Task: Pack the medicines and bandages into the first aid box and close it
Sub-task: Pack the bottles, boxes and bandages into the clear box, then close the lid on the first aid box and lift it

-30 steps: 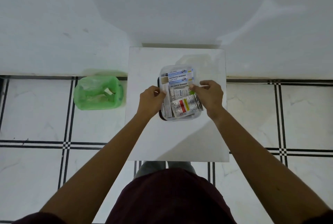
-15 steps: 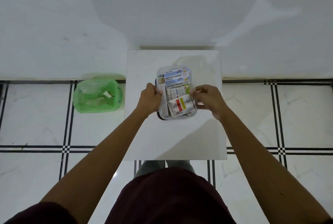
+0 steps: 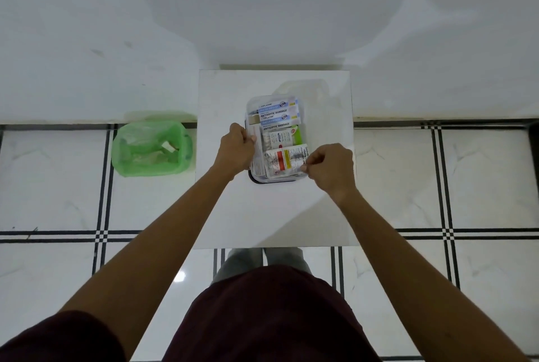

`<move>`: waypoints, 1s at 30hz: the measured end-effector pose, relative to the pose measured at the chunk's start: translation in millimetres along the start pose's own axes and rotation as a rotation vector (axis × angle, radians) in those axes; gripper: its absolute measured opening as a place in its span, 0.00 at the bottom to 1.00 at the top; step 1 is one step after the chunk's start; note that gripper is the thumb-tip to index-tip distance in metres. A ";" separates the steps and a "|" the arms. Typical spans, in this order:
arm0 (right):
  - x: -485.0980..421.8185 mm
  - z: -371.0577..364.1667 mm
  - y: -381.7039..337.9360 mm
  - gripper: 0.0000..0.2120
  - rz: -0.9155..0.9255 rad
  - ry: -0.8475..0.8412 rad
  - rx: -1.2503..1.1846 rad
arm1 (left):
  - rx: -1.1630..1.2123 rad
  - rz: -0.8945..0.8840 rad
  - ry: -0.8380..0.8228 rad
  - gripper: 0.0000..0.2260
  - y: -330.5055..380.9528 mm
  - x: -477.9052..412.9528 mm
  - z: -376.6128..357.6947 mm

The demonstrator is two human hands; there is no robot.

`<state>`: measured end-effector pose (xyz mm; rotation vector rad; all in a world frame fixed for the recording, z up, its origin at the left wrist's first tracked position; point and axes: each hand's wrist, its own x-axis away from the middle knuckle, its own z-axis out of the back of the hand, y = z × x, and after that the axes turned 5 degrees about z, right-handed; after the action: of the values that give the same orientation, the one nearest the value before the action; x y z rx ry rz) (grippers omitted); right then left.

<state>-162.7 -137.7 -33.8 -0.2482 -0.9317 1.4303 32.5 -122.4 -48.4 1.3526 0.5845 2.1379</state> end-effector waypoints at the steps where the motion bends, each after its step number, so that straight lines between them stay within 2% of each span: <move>1: 3.9 -4.5 2.0 0.05 -0.012 0.035 -0.028 | 0.003 -0.003 0.002 0.06 -0.6 -0.1 -0.3; 4: 11.4 -14.8 5.0 0.06 0.031 0.128 0.037 | -0.011 -0.016 0.001 0.06 -0.5 -0.5 -0.8; 7: 14.1 -18.2 2.9 0.04 0.037 0.136 0.029 | -0.027 -0.016 -0.007 0.06 0.4 -0.4 0.2; 12: 6.6 -15.0 7.1 0.09 -0.100 0.165 -0.083 | -0.024 -0.001 -0.027 0.05 4.5 0.7 1.1; 15: 1.9 -13.6 7.5 0.13 -0.093 0.120 -0.037 | -0.023 0.000 -0.032 0.05 5.9 1.7 1.8; 18: 2.3 -17.8 7.5 0.12 -0.068 0.057 0.054 | -0.034 -0.001 -0.034 0.05 5.7 3.4 2.9; 24: 9.9 -9.0 10.6 0.14 -0.250 -0.061 -0.303 | -0.063 -0.014 -0.022 0.05 8.8 5.5 10.4; 30: 8.5 8.5 8.6 0.16 -0.295 -0.067 -0.518 | -0.011 -0.005 0.043 0.06 -7.2 13.4 32.4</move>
<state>-175.8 -131.6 -30.7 -0.4279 -1.3291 0.9148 58.9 -105.9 -30.7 1.3010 0.5911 2.1679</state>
